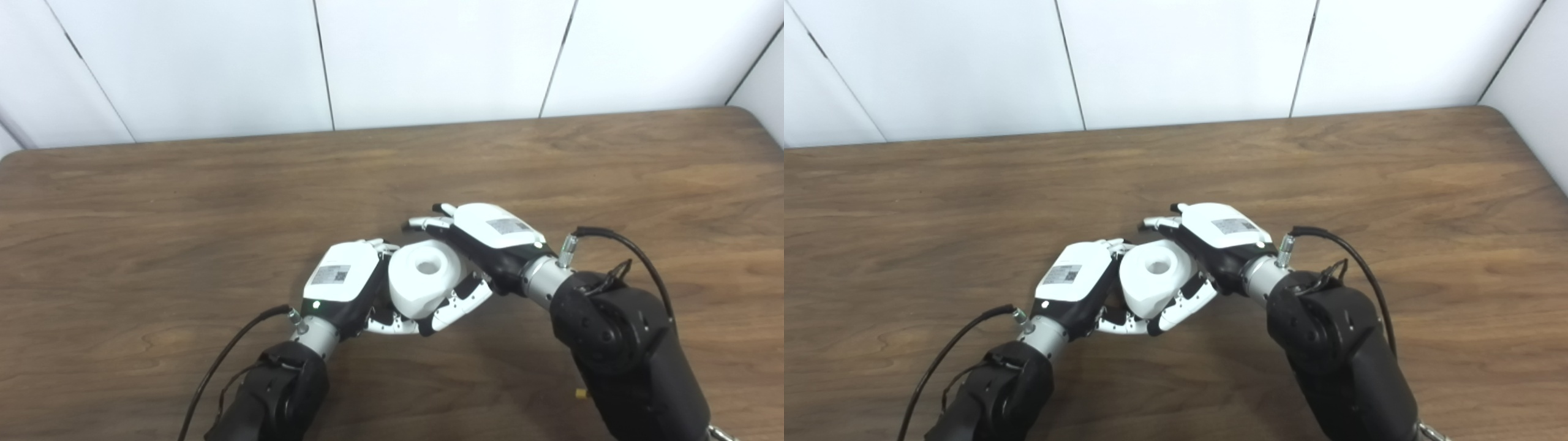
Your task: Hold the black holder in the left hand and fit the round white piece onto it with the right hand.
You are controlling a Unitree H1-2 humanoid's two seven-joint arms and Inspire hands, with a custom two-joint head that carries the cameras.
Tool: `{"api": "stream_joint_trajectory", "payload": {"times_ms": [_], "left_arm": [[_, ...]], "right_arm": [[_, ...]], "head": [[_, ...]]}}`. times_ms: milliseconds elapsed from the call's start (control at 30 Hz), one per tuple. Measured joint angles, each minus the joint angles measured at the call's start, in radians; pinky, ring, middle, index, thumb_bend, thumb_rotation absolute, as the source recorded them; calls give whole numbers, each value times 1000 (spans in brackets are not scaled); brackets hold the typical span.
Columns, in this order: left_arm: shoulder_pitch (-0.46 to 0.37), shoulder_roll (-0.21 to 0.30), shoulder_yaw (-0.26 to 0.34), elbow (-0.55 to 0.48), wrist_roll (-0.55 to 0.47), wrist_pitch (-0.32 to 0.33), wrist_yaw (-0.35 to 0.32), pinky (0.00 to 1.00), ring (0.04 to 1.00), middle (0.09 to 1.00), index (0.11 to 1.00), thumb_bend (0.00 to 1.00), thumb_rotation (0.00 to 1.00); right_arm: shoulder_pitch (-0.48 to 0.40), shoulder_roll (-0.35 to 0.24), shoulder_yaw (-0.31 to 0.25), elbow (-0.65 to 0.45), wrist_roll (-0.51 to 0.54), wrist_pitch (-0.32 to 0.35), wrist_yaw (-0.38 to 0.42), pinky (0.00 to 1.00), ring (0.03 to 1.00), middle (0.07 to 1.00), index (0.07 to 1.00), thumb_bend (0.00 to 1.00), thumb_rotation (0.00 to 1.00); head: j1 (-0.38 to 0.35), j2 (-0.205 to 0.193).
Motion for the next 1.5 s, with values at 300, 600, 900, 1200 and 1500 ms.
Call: {"api": "stream_joint_trajectory", "payload": {"times_ms": [300, 600, 900, 1200, 1500], "left_arm": [[0, -2, -1, 1, 4, 0, 0, 894, 878, 788, 486, 523, 56], [0, -2, -1, 1, 11, 1, -1, 897, 876, 787, 486, 523, 55], [-3, 0, 0, 2, 10, 0, -3, 884, 866, 782, 486, 522, 56], [-6, 3, 6, 6, 3, -5, -3, 876, 860, 777, 488, 522, 60], [-22, 0, 2, -34, 63, 48, -105, 848, 863, 795, 496, 521, 74]], "right_arm": [[-60, 19, -24, -41, -33, 12, 87, 1000, 1000, 905, 883, 1000, 414], [-99, 19, -58, -64, -45, 11, 136, 1000, 1000, 913, 898, 1000, 476], [-130, 21, -84, -88, -54, 11, 176, 1000, 1000, 916, 900, 1000, 532], [-146, 44, -138, -129, -55, 18, 198, 1000, 1000, 918, 905, 923, 620], [-146, 50, -163, -129, -55, 18, 198, 1000, 1000, 924, 906, 856, 641]], "head": [[5, 5], [5, 2], [3, -5], [3, -5], [2, 3]]}}
